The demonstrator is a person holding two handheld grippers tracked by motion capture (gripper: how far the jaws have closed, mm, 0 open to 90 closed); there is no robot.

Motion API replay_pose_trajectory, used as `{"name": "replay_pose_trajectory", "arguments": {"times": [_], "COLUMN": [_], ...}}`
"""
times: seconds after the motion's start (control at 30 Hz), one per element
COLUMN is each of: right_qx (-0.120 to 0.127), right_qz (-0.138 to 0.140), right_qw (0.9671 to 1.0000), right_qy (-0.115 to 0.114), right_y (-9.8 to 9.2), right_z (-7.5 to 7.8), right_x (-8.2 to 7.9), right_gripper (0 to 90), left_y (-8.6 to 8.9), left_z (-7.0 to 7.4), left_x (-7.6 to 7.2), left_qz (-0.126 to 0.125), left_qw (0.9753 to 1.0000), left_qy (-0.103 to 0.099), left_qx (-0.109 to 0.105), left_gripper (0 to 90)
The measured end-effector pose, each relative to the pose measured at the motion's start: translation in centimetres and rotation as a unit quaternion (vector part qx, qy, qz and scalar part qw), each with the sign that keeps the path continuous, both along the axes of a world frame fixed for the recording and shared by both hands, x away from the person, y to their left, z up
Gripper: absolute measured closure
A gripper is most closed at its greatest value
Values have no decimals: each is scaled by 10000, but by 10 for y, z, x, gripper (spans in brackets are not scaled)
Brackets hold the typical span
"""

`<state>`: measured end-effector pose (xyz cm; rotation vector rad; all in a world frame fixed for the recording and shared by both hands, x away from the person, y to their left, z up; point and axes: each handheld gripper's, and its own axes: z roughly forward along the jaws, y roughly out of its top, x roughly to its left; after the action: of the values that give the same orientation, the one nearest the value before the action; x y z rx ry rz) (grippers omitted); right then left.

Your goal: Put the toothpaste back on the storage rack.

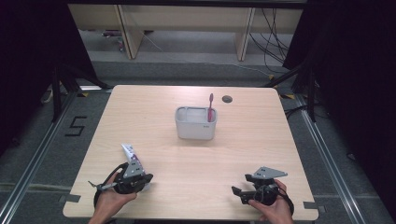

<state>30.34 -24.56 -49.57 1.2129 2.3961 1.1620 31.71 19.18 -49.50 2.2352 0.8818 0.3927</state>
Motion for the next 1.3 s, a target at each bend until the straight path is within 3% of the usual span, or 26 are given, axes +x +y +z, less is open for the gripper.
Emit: {"name": "replay_pose_trajectory", "arguments": {"times": [0.17, 0.2, 0.27, 0.57, 0.8, 0.87, 0.9, 1.0, 1.07, 1.2, 1.3], "right_qx": [38, 106, 63, 90, -53, 34, -54, 68, -39, 20, -17], "right_qz": [38, -57, 25, 33, 36, -42, 60, 47, 75, 13, 80], "right_qw": [10000, 9999, 10000, 10000, 10000, 10000, 10000, 9999, 10000, 10000, 10000], "right_qy": [-19, 92, 0, 14, -55, 77, -56, 73, -44, 64, -38], "right_y": [0, 2, 1, 1, 0, 1, 0, 1, 0, 1, 0], "right_z": [0, 0, 1, 1, 1, 1, 1, 1, 1, 2, 2], "right_x": [1, -2, -1, -1, 0, -2, 0, -1, 0, -2, -1], "right_gripper": [260, 260, 260, 260, 261, 261, 262, 264, 264, 264, 265], "left_y": [5, 6, 8, 23, 40, 45, 47, 53, 54, 60, 63], "left_z": [-1, 0, 0, 0, -3, -4, -4, -3, -3, -3, -5], "left_x": [-7, -8, -9, -16, -21, -21, -20, -19, -18, -13, -10], "left_qz": [-88, -90, -76, -36, 160, 176, 224, 311, 344, 416, 505], "left_qw": [9999, 9998, 9998, 9996, 9992, 9990, 9988, 9983, 9980, 9973, 9967], "left_qy": [21, 33, 42, 118, 172, 176, 191, 198, 198, 209, 250], "left_qx": [120, 165, 154, 246, 312, 362, 382, 452, 500, 562, 588], "left_gripper": [890, 890, 890, 885, 883, 883, 882, 880, 881, 877, 878]}}
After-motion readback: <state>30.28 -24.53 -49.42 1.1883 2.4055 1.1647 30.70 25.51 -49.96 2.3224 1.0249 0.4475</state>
